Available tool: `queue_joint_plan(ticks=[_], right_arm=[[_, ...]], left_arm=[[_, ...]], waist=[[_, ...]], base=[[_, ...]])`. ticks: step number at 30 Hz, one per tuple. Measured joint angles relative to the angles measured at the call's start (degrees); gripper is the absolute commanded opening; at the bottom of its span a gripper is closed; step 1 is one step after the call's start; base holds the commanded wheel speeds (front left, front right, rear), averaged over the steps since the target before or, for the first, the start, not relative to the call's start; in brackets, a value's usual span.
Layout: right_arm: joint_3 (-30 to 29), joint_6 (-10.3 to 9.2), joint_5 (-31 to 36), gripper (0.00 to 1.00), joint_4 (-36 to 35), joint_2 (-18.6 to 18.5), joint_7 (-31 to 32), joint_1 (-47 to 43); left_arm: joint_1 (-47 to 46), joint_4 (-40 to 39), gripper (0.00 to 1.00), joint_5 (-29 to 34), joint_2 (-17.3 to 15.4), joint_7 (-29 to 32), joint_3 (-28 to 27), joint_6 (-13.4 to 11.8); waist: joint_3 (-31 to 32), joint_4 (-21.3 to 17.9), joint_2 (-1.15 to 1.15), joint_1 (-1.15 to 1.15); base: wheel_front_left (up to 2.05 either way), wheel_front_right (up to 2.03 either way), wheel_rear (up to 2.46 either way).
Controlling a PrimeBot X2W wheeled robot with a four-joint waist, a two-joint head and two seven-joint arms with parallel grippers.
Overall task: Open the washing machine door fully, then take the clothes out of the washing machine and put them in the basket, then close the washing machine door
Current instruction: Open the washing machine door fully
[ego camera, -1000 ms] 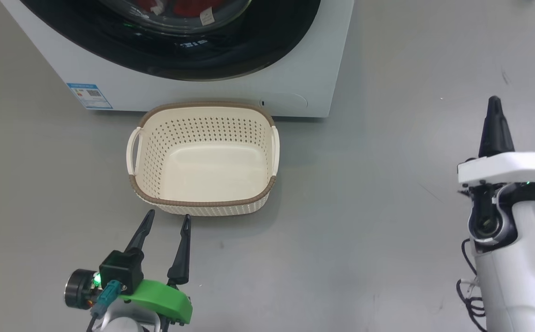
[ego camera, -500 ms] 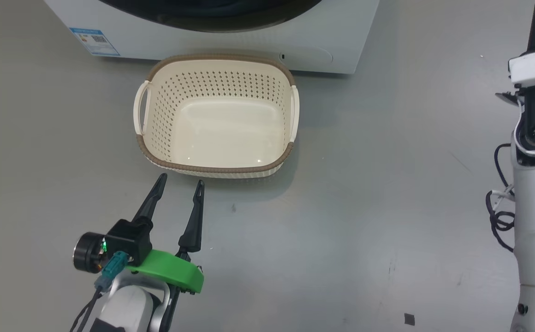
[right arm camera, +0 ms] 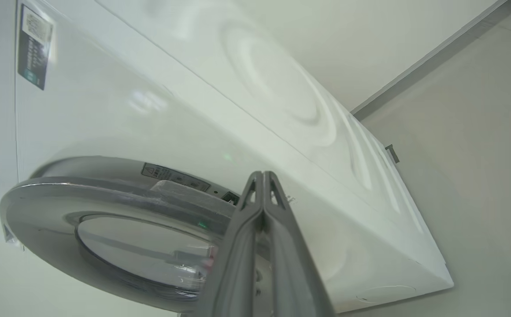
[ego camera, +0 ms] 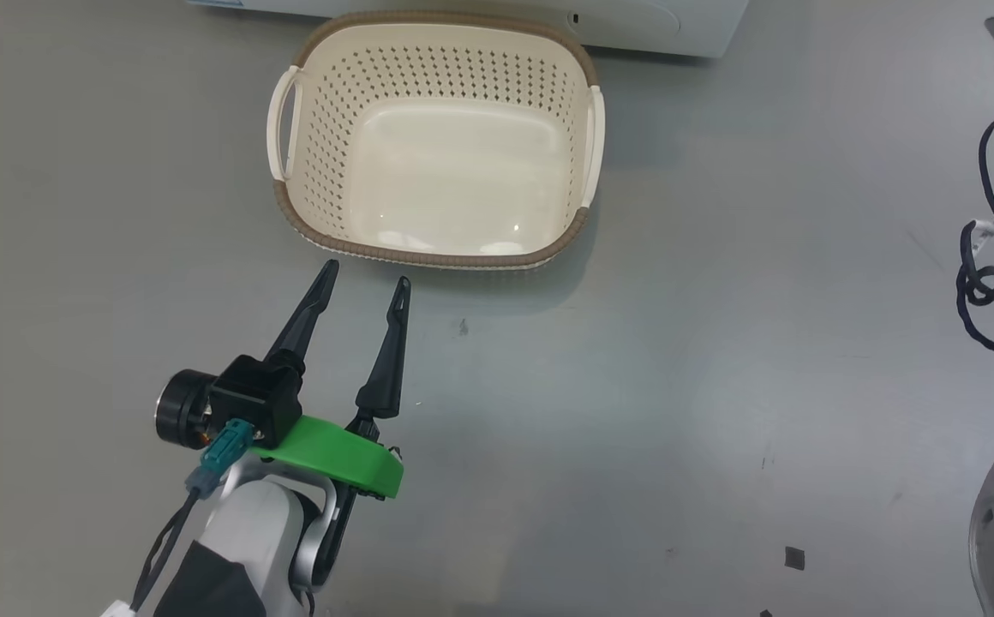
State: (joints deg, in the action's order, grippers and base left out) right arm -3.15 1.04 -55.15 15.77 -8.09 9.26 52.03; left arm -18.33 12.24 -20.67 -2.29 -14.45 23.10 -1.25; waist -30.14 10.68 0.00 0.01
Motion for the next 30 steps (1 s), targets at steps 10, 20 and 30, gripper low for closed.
queue_joint_plan(ticks=[10,20,30], right_arm=[[-1.0,-3.16,-7.3,0.0,2.3,2.4,5.8,6.0],[-3.8,-6.31,-14.5,0.0,4.5,3.1,10.1,12.7],[-6.1,-7.61,-18.4,0.0,8.6,3.1,12.4,16.7]], left_arm=[[-1.9,0.4,1.0,-1.5,0.2,0.0,1.2,0.0],[-3.6,0.5,1.0,-2.5,0.4,0.0,3.1,-0.1],[-4.0,1.2,1.0,-3.0,0.5,0.0,3.7,-0.7]], waist=[[-2.9,2.7,0.0,0.0],[-5.1,5.1,0.0,-0.01],[-5.9,6.8,0.0,0.0]], base=[[0.0,0.0,0.0],[0.0,0.0,0.0],[0.0,0.0,0.0]])
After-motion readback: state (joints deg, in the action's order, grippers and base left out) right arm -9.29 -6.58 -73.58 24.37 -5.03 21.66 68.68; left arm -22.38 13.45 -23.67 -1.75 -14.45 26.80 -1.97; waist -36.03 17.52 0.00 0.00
